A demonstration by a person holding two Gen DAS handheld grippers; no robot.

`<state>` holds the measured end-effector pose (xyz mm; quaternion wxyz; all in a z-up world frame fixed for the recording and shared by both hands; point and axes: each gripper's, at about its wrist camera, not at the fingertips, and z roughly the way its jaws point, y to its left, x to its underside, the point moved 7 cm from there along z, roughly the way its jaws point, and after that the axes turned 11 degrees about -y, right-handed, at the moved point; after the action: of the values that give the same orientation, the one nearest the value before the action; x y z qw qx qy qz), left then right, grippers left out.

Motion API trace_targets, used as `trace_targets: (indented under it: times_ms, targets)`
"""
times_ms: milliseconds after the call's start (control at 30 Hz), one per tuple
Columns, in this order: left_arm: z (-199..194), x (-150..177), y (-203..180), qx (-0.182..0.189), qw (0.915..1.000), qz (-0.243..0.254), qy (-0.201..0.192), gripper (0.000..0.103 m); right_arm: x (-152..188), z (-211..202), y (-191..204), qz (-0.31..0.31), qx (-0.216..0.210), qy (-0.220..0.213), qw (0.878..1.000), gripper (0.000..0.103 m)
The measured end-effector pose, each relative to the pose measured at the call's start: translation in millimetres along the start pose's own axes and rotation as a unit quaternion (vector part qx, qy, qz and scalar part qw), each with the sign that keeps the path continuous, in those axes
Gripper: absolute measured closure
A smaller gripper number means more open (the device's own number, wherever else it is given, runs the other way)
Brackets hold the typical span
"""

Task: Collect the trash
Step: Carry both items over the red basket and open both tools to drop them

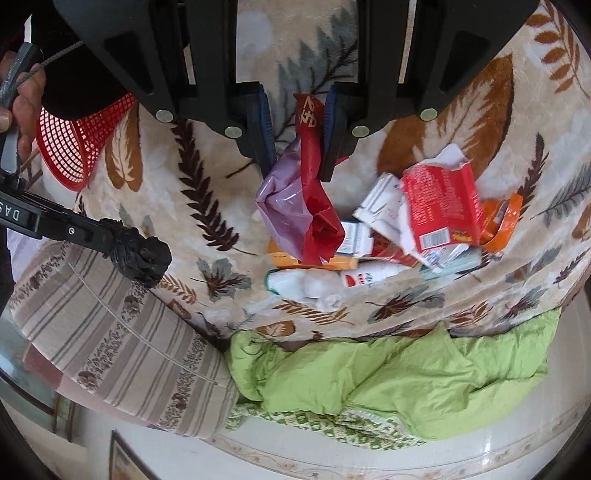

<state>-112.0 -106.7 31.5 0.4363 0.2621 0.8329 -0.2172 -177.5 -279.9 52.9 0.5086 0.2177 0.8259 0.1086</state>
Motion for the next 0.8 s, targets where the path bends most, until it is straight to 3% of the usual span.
trace_targets:
  times_ms: [133,233,400,600,633,667,700,800]
  targets:
    - [0.2,-12.8,-61.8,0.06,0.9972,0.044,0.002,0.081,5.6,-48.2,-35.2,0.014,0.027,-0.007,1.0,0.062]
    - [1.5,-18.6,-119.3,0.117,0.9906,0.072,0.009,0.081,12.0,-83.7,-72.8,0.027,0.066,-0.012,0.997,0.062]
    - [8.7,-10.9,-222.3,0.216,0.9697,0.105,0.046,0.081,23.6,-140.2,-143.1,0.073,0.138,-0.02,0.988,0.062]
    - [13.1,4.0,-316.5,0.287,0.9438,0.137,0.09,0.08,38.9,-192.2,-205.0,0.109,0.206,-0.03,0.972,0.062]
    - [16.2,5.0,-326.1,0.288,0.9424,0.143,0.092,0.069,41.8,-196.4,-212.1,0.11,0.215,-0.028,0.97,0.06]
    - [20.3,6.8,-335.5,0.29,0.9409,0.147,0.096,0.05,44.7,-198.9,-218.6,0.11,0.223,-0.024,0.968,0.056]
    - [23.2,8.5,-342.7,0.291,0.9401,0.148,0.099,0.043,46.7,-201.0,-225.1,0.112,0.232,-0.021,0.966,0.052]
    - [23.4,9.2,-344.8,0.29,0.942,0.135,0.102,0.04,48.3,-210.5,-232.5,0.117,0.236,-0.028,0.964,0.048]
